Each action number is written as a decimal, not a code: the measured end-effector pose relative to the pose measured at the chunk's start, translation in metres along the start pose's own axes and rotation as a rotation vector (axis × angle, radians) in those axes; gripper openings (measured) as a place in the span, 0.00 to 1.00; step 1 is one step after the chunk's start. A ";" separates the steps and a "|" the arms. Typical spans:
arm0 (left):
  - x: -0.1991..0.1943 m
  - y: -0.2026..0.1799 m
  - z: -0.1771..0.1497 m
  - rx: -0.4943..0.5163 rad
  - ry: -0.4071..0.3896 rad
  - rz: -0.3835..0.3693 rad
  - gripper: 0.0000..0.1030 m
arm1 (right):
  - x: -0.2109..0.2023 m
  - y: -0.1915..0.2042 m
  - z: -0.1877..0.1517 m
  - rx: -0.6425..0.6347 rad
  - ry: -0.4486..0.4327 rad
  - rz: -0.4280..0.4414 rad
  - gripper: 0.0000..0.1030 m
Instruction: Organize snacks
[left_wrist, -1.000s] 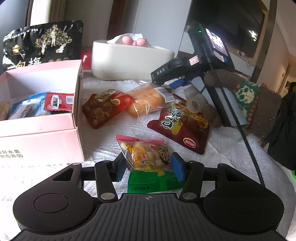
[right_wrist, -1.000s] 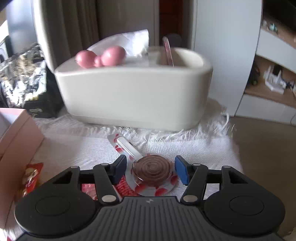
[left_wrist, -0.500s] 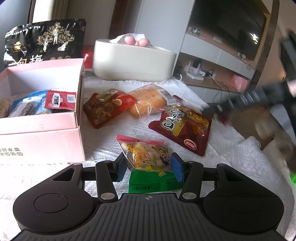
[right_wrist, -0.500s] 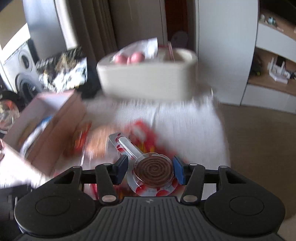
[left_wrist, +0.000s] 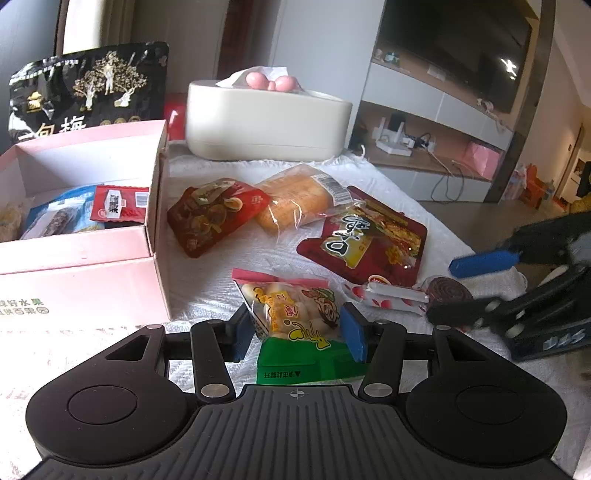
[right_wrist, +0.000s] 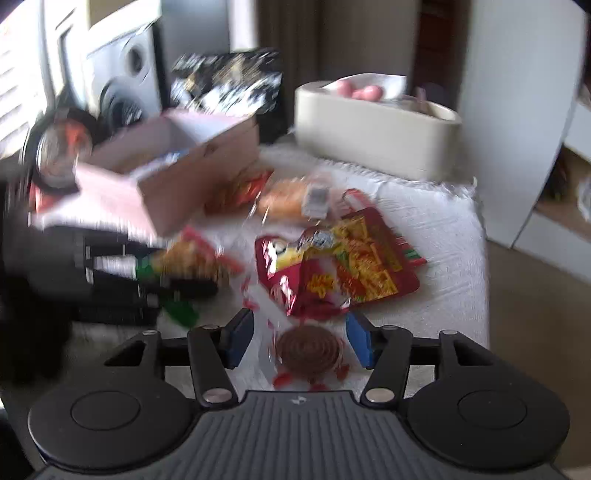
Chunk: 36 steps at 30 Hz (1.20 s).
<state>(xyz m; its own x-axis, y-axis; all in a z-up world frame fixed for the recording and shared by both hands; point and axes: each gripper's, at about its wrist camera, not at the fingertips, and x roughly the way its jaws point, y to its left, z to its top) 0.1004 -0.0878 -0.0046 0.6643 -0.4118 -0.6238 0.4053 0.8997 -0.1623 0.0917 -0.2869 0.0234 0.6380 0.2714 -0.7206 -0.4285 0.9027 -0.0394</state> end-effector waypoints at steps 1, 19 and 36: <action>0.000 0.000 0.000 0.000 0.000 0.000 0.55 | 0.005 0.000 -0.002 -0.002 0.015 -0.009 0.55; -0.031 0.008 0.005 -0.104 0.010 -0.049 0.36 | -0.013 0.007 0.001 0.109 -0.021 0.031 0.52; -0.143 0.017 -0.050 0.057 0.024 0.066 0.30 | -0.035 0.086 -0.026 0.152 0.074 0.108 0.53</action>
<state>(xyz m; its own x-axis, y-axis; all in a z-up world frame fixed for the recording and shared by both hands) -0.0196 -0.0063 0.0434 0.6756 -0.3477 -0.6502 0.3969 0.9147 -0.0768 0.0155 -0.2275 0.0271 0.5425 0.3495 -0.7639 -0.3867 0.9112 0.1422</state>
